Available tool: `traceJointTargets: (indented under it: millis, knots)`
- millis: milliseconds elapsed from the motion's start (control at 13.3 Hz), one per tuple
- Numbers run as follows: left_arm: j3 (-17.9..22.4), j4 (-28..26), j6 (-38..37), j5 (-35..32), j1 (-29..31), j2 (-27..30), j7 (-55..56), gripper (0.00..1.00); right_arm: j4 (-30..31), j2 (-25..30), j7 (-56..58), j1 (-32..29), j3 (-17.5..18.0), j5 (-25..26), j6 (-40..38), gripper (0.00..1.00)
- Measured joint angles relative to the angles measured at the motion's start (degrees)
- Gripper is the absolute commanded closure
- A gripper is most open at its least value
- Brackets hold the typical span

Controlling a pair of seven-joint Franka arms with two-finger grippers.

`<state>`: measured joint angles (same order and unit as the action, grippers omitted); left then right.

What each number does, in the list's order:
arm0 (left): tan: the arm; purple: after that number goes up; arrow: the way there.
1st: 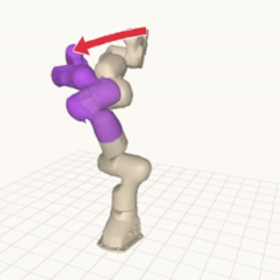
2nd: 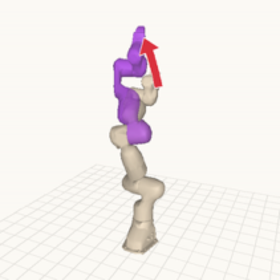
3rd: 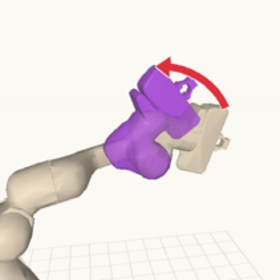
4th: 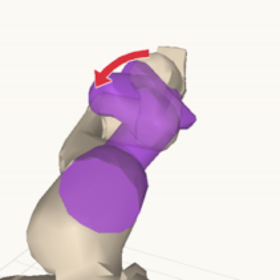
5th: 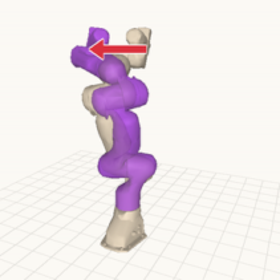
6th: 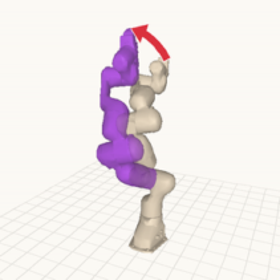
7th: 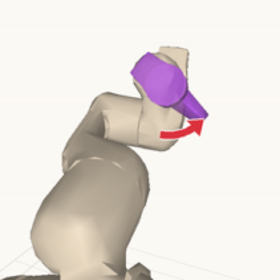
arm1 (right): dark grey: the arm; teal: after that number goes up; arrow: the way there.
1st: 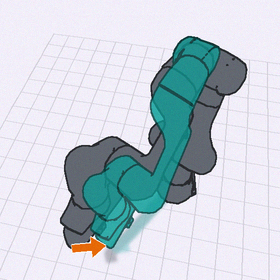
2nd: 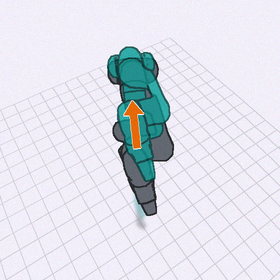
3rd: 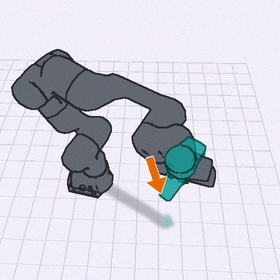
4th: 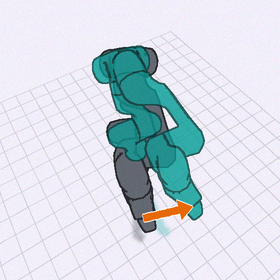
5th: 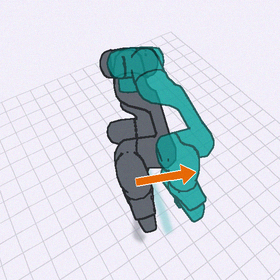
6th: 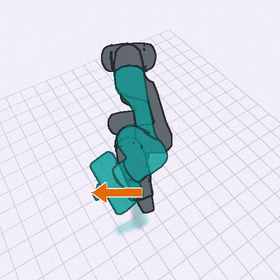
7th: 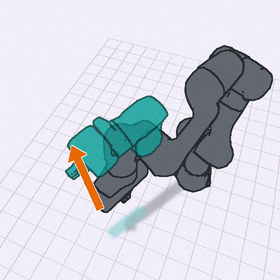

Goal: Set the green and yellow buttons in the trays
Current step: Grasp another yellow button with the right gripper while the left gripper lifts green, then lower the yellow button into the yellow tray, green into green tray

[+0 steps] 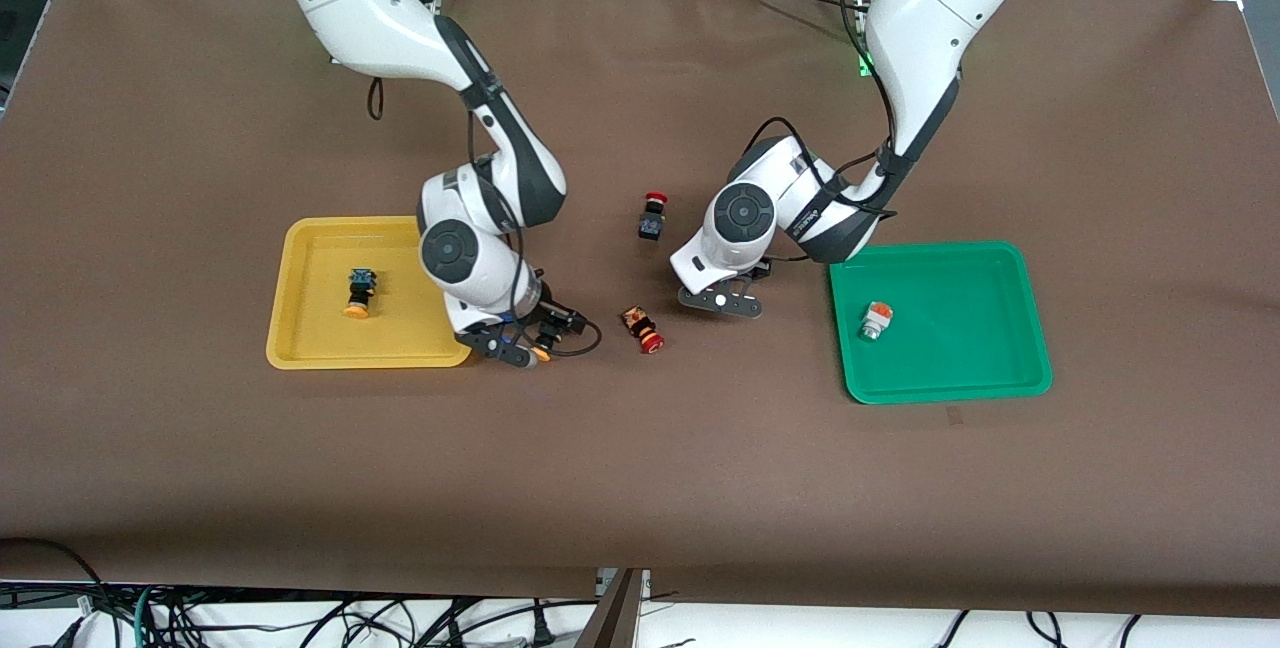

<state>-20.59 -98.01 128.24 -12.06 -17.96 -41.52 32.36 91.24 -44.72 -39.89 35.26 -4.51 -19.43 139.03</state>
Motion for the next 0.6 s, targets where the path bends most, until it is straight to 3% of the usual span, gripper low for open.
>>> traceJointTargets:
  millis: [150, 226, 526, 602]
  knots:
    - [0.13, 1.79, -2.97, -0.48, 0.77, 0.97, -0.72, 0.91, -0.31, -0.6, 0.17, 0.26, -0.1, 0.02, 0.43, 0.18]
    - [0.17, 2.99, -6.76, -0.59, 1.86, 2.37, -3.13, 0.91, -0.5, -0.59, 0.63, 0.2, -0.33, 0.02, 0.43, 0.27]
    - [0.53, 4.11, -19.31, -0.84, 10.55, 9.03, -19.71, 0.9, -0.63, -0.58, 5.02, -0.41, -1.29, 0.02, -0.12, 0.81]
    - [0.76, 3.99, -19.95, -1.76, 13.78, 9.59, -25.05, 0.87, -0.7, -0.39, 6.51, -0.79, -1.69, 0.02, -1.62, 0.86]
